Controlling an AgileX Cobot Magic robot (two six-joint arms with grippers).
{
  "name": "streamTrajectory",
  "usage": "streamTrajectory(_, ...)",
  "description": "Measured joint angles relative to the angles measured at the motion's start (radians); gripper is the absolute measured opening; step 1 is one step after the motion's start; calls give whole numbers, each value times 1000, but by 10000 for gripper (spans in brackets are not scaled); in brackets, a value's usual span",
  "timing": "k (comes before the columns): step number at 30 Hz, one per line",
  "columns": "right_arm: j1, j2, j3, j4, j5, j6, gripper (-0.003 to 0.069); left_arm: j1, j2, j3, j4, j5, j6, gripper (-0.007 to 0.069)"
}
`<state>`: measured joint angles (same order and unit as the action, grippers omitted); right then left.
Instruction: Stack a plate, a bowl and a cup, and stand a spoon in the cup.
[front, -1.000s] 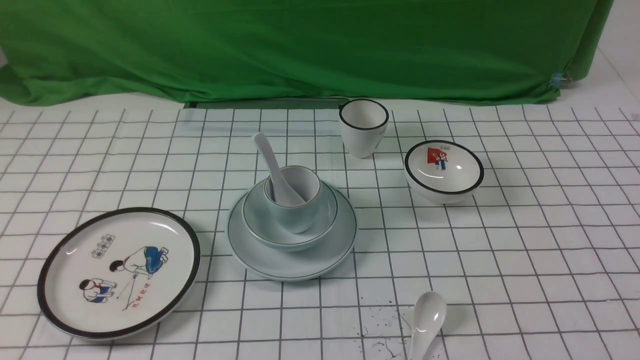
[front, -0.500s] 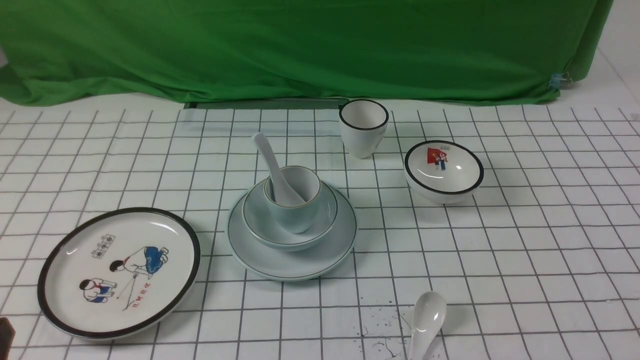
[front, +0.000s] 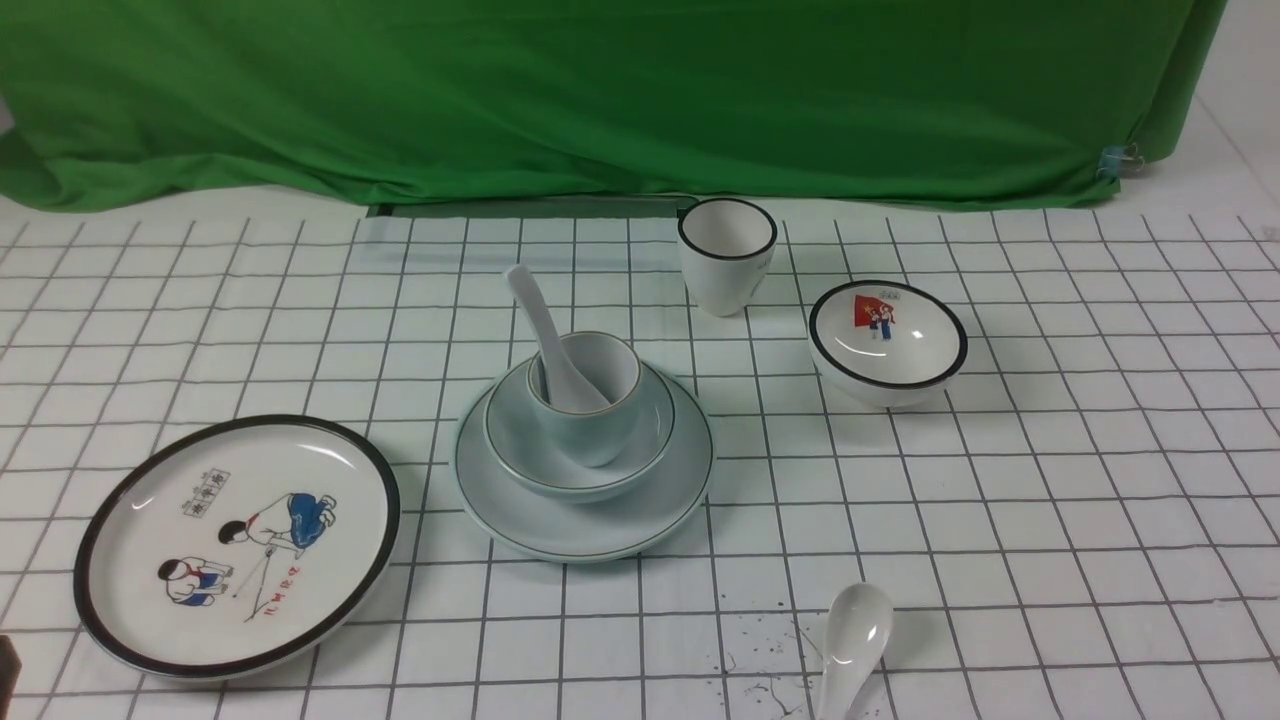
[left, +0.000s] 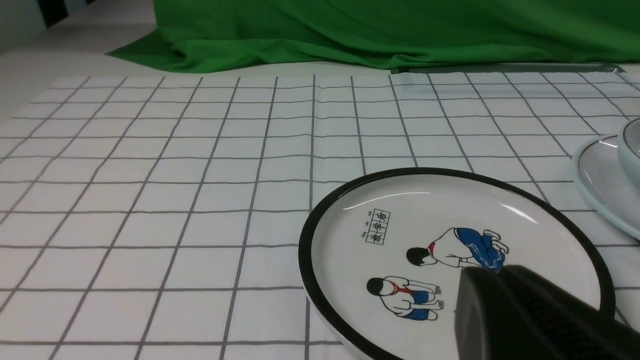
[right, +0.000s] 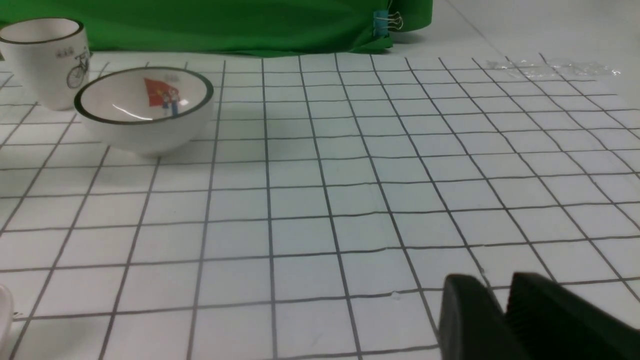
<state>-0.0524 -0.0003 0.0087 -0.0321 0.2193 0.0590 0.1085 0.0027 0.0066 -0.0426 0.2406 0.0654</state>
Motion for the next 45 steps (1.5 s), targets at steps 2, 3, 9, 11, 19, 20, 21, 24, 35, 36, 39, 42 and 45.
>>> streamTrajectory(2,0,0,0,0,0,0,170,0,0,0,0,0,0,-29)
streamTrajectory(3,0,0,0,0,0,0,175,0,0,0,0,-1,1,-29)
streamTrajectory(9,0,0,0,0,0,0,194,0,0,0,8,-1,2,-29)
streamTrajectory(11,0,0,0,0,0,0,195,0,0,0,8,-1,3,-29)
streamTrajectory(19,0,0,0,0,0,0,203,0,0,0,11,-1,4,-29)
streamTrajectory(20,0,0,0,0,0,0,206,0,0,0,11,-1,4,-29)
streamTrajectory(21,0,0,0,0,0,0,209,0,0,0,11,-1,4,-29)
streamTrajectory(24,0,0,0,0,0,0,215,0,0,0,11,-1,4,-29)
streamTrajectory(35,0,0,0,0,0,0,237,0,0,0,15,-1,14,-29)
streamTrajectory(36,0,0,0,0,0,0,237,0,0,0,15,-1,15,-29)
streamTrajectory(39,0,0,0,0,0,0,238,0,0,0,15,-1,15,-29)
streamTrajectory(42,0,0,0,0,0,0,238,0,0,0,15,-1,15,-29)
streamTrajectory(45,0,0,0,0,0,0,242,0,0,0,16,-1,15,-29)
